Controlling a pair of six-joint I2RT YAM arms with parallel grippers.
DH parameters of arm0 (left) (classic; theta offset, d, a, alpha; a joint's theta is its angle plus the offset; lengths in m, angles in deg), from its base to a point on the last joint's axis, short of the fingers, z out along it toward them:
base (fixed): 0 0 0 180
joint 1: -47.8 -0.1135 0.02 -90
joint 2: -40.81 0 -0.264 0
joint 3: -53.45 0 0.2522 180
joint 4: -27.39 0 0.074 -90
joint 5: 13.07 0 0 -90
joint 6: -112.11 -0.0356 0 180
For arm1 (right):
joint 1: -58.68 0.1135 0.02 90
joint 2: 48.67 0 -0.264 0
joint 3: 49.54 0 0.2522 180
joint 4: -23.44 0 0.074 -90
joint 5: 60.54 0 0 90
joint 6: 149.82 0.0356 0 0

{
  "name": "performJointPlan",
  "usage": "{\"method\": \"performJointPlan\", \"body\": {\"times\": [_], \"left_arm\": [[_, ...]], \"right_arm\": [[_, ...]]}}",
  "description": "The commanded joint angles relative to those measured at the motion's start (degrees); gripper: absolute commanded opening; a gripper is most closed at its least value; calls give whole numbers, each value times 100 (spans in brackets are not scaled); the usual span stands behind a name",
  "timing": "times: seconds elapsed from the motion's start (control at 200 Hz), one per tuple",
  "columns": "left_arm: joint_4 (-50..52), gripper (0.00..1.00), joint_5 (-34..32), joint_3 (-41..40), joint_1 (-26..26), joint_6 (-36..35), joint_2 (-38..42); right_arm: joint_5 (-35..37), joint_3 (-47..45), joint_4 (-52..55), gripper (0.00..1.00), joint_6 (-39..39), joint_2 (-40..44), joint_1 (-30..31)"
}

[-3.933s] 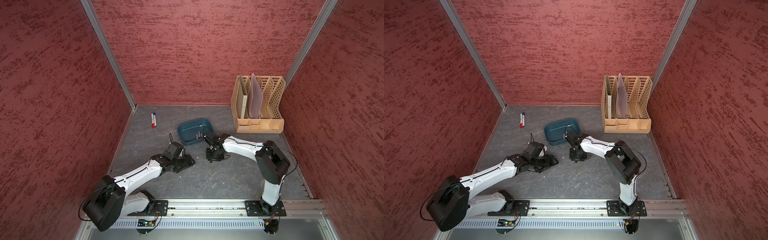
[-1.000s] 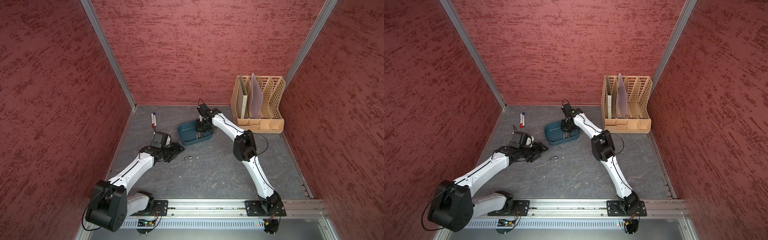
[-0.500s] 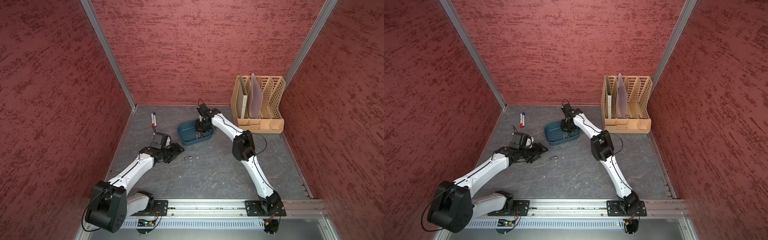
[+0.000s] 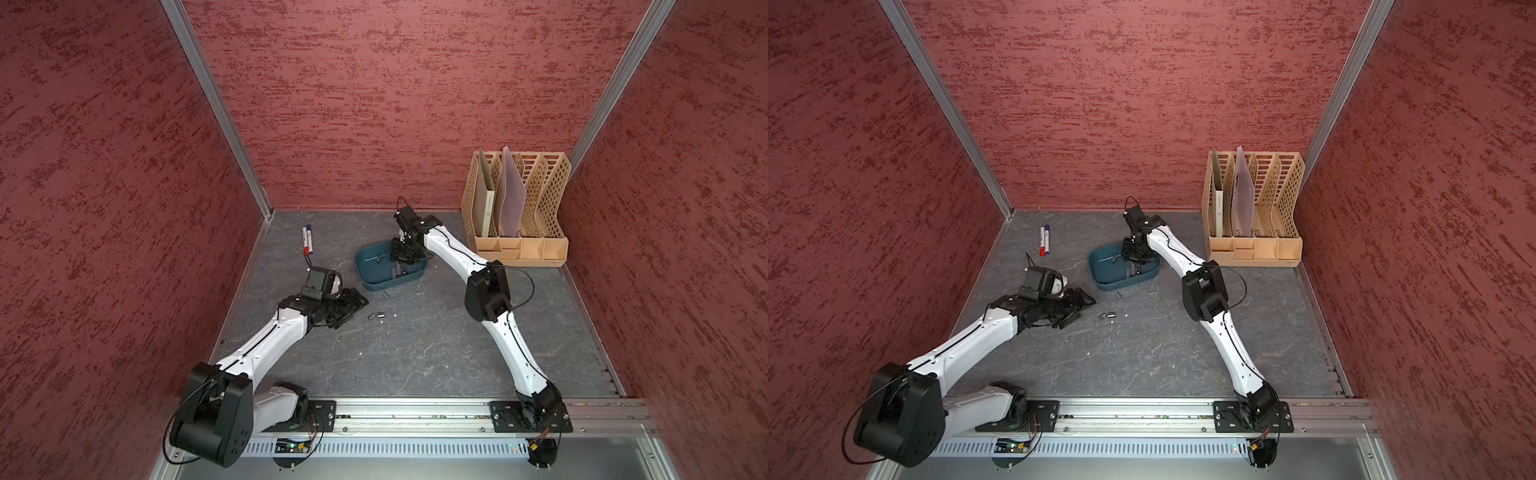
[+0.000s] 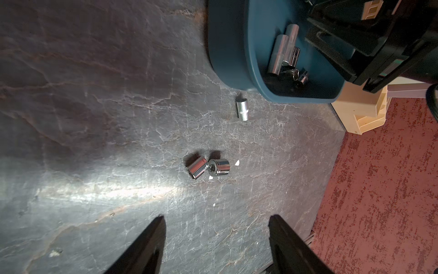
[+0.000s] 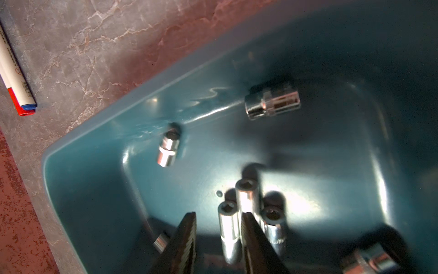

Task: Put the socket on the desktop into the storage box
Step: Place the socket head in the storage box.

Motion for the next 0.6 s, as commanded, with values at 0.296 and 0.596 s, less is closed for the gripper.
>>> {"method": "performJointPlan", "body": {"times": [0.296, 0.596], "left_arm": [[258, 70, -148, 205, 115, -316, -180], [366, 68, -393, 457, 473, -367, -499]], "right_arm": [[35, -1653, -670, 36, -148, 1741, 116], [-13, -3827, -1465, 36, -200, 3308, 185]]}}
